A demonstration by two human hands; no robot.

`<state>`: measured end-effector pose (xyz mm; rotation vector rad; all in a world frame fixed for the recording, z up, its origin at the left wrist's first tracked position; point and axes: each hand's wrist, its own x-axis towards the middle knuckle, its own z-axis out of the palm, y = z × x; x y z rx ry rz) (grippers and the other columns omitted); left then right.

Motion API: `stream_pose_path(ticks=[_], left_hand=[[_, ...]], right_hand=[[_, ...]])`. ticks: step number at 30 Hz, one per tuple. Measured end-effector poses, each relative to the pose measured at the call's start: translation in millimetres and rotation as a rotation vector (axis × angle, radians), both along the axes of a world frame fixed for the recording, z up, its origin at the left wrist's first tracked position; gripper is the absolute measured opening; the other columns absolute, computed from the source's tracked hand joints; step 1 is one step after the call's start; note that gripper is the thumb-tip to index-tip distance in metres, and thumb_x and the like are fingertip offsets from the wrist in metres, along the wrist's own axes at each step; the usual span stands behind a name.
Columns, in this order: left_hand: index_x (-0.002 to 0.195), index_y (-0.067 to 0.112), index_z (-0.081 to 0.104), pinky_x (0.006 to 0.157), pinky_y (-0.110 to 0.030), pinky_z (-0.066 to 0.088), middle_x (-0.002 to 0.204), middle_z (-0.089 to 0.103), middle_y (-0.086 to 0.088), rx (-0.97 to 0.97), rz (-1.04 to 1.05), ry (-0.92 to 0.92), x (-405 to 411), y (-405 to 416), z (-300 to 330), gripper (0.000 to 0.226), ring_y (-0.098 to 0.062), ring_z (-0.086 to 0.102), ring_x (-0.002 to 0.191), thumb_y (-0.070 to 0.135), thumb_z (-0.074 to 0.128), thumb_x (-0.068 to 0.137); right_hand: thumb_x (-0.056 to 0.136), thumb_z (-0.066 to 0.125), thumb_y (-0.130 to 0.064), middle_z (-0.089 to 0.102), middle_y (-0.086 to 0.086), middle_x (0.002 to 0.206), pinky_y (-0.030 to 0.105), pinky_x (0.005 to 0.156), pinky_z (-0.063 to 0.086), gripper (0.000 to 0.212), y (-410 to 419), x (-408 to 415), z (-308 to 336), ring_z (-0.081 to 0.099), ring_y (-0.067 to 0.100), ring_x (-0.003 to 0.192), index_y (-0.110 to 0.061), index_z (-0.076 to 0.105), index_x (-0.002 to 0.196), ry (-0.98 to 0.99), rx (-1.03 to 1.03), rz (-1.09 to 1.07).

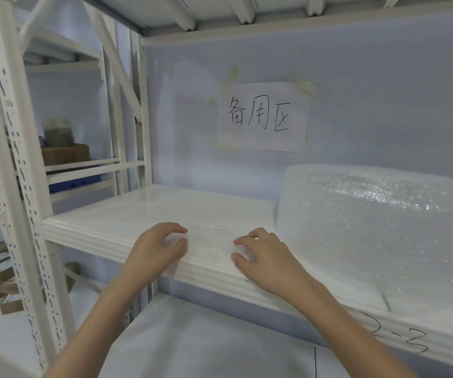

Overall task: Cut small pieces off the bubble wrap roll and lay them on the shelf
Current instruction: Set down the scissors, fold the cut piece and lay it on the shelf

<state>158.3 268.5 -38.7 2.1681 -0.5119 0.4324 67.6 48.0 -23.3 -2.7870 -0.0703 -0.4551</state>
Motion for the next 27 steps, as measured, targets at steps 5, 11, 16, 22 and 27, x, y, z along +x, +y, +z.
stream_pose_path(ticks=[5,11,16,22,27], left_hand=[[0.123,0.026,0.067,0.106,-0.025,0.029,0.143,0.054,0.008,0.167,-0.075,-0.125,-7,-24,1,0.032,-0.014,0.046,0.132,0.031,0.058,0.092],[0.113,0.024,0.074,0.094,-0.018,0.035,0.121,0.070,0.011,0.308,-0.129,-0.208,-16,-33,-4,0.060,-0.013,0.058,0.116,0.054,0.035,0.079],[0.111,0.025,0.075,0.098,-0.022,0.041,0.118,0.071,0.012,0.283,-0.120,-0.182,-19,-31,-4,0.057,-0.009,0.057,0.113,0.053,0.036,0.078],[0.110,0.025,0.074,0.094,-0.022,0.040,0.116,0.071,0.012,0.316,-0.097,-0.180,-21,-34,-3,0.057,-0.012,0.059,0.112,0.052,0.036,0.079],[0.110,0.021,0.076,0.094,-0.015,0.032,0.119,0.071,0.007,0.293,-0.068,-0.219,-26,-37,-5,0.058,-0.011,0.058,0.115,0.049,0.036,0.080]], right_hand=[[0.094,0.040,-0.044,0.042,-0.007,0.138,0.033,0.099,0.039,0.043,2,-5,-2,0.043,0.018,0.122,-0.030,0.052,0.132,-0.072,-0.019,0.007],[0.095,0.036,-0.041,0.056,-0.005,0.128,0.033,0.093,0.042,0.042,2,-6,-3,0.048,0.019,0.115,-0.024,0.058,0.127,-0.093,-0.083,-0.010],[0.095,0.035,-0.039,0.058,-0.001,0.125,0.035,0.092,0.043,0.042,3,-6,-4,0.049,0.021,0.113,-0.023,0.058,0.127,-0.095,-0.101,-0.020],[0.095,0.035,-0.038,0.059,0.001,0.123,0.035,0.092,0.043,0.041,4,-8,-3,0.049,0.023,0.113,-0.023,0.057,0.127,-0.089,-0.105,-0.006],[0.094,0.035,-0.033,0.055,0.005,0.102,0.039,0.076,0.049,0.035,10,-15,-4,0.053,0.025,0.092,-0.016,0.056,0.117,-0.208,-0.191,-0.033]])
